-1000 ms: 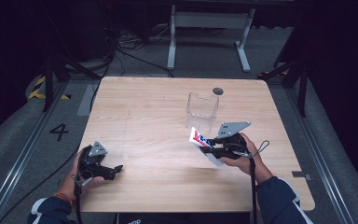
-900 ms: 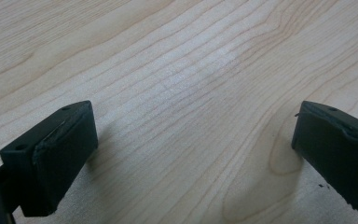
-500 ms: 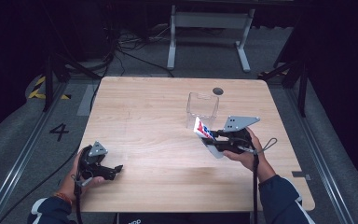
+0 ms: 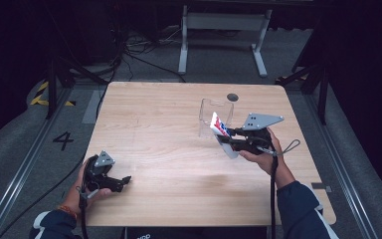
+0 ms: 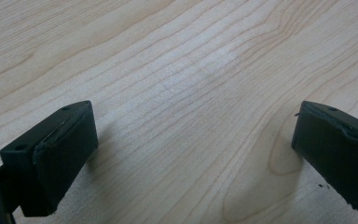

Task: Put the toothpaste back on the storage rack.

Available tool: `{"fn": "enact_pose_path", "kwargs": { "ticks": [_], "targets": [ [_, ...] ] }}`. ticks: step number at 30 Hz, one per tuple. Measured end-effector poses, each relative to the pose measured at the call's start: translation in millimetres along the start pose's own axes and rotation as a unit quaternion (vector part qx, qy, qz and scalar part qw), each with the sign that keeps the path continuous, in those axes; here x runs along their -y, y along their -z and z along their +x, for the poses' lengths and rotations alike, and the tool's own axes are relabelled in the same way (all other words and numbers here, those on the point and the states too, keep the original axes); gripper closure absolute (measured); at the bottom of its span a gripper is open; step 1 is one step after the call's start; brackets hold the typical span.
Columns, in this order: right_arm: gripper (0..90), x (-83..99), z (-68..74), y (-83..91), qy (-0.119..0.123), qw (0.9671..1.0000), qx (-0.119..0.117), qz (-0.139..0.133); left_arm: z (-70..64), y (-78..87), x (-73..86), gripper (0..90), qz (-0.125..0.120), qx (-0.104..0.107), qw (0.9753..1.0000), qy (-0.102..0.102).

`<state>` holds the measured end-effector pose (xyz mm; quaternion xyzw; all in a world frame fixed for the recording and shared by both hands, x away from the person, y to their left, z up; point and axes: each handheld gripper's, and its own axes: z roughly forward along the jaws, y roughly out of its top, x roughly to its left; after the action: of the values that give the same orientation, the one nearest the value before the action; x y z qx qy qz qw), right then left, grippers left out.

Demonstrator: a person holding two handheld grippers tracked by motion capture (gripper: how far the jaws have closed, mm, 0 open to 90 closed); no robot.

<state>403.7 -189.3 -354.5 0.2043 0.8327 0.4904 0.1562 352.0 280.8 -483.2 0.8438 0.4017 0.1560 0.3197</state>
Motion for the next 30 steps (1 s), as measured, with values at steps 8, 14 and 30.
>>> {"fn": "enact_pose_path", "kwargs": {
  "ticks": [8, 14, 30],
  "targets": [
    [70.3, -12.6, -11.2, -1.0, -0.006, 0.9996, 0.017, -0.020, 0.1, 0.0, 0.0, 0.6, 0.000, 0.000, 1.0000, -0.001],
    [70.3, -24.5, -20.4, -4.0, -0.008, 0.9994, 0.023, -0.025, 0.1, 0.0, 0.0, 0.6, 0.000, 0.000, 1.0000, -0.001],
    [70.4, -47.7, -46.3, -26.0, -0.009, 0.9990, 0.034, -0.026, 0.0, 0.2, 0.0, 0.6, 0.001, 0.000, 1.0000, -0.001]
  ]
}}
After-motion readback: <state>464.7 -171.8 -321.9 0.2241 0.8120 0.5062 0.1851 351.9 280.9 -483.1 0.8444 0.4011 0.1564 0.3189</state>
